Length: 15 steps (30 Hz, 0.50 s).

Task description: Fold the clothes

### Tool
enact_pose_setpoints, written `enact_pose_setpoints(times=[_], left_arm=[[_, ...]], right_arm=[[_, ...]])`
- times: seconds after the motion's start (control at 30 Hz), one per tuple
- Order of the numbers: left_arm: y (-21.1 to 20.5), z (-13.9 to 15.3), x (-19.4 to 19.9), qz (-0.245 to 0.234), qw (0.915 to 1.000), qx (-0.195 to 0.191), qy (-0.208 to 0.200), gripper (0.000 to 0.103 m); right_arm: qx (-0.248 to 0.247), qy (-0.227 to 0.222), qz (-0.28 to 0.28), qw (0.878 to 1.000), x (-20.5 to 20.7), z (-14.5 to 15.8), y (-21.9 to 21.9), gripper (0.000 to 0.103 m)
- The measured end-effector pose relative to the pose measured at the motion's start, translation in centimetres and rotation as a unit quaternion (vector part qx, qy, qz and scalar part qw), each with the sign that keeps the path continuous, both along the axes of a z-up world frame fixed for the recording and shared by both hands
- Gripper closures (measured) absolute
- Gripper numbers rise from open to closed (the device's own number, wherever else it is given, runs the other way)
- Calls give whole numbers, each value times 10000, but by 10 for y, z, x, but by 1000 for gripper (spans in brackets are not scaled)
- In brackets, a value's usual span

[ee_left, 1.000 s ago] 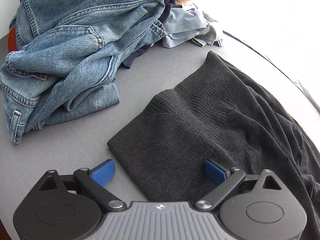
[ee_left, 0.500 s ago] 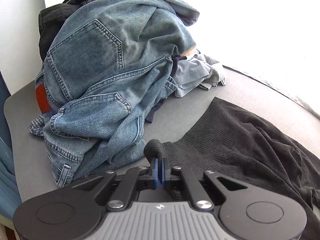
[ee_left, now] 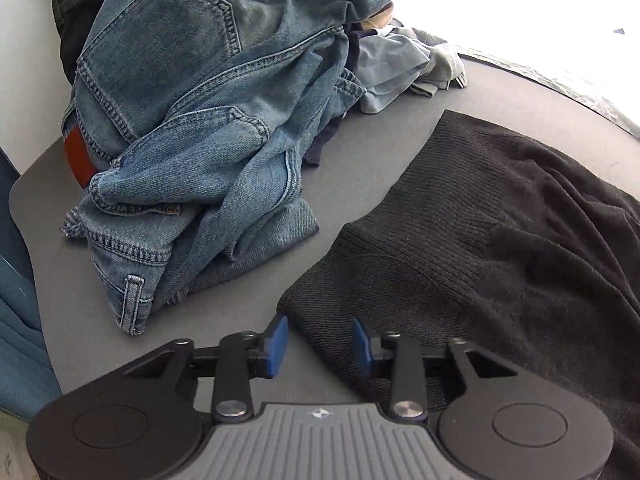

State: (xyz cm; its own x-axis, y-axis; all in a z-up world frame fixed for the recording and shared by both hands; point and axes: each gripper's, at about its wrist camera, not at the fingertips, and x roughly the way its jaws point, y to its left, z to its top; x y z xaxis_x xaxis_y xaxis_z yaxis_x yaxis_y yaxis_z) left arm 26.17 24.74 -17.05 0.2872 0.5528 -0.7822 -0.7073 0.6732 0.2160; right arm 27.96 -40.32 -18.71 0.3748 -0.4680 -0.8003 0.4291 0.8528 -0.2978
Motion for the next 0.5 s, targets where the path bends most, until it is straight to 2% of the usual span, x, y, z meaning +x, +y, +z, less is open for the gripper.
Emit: enact_pose_setpoints(times=[0.07, 0.1, 0.13, 0.2, 0.23, 0.33, 0.5], left_arm=[[-8, 7, 2, 28, 9994, 345, -54, 23], [-11, 11, 3, 23, 9990, 408, -160, 23], [-14, 15, 4, -22, 9987, 375, -341, 21], [-20, 23, 10, -218, 9969, 114, -743, 13], [-25, 25, 14, -373, 9954, -24, -887, 12], [-52, 25, 31, -948, 9908, -135, -957, 11], [-111, 9, 59, -2018, 9767, -218, -700, 10]], right_arm=[[-978, 113, 585, 9934, 2, 2, 21, 52], [-1287, 71, 877, 9878, 3, 4, 29, 52], [-1478, 39, 1101, 9829, 5, 5, 35, 51], [-1896, 3, 1702, 9670, 12, 4, 53, 50], [-2020, -7, 1978, 9592, 17, 2, 62, 47], [-1916, -89, 2707, 9434, 31, -1, 88, 42], [-1280, -227, 3788, 9163, 56, -6, 141, 43]])
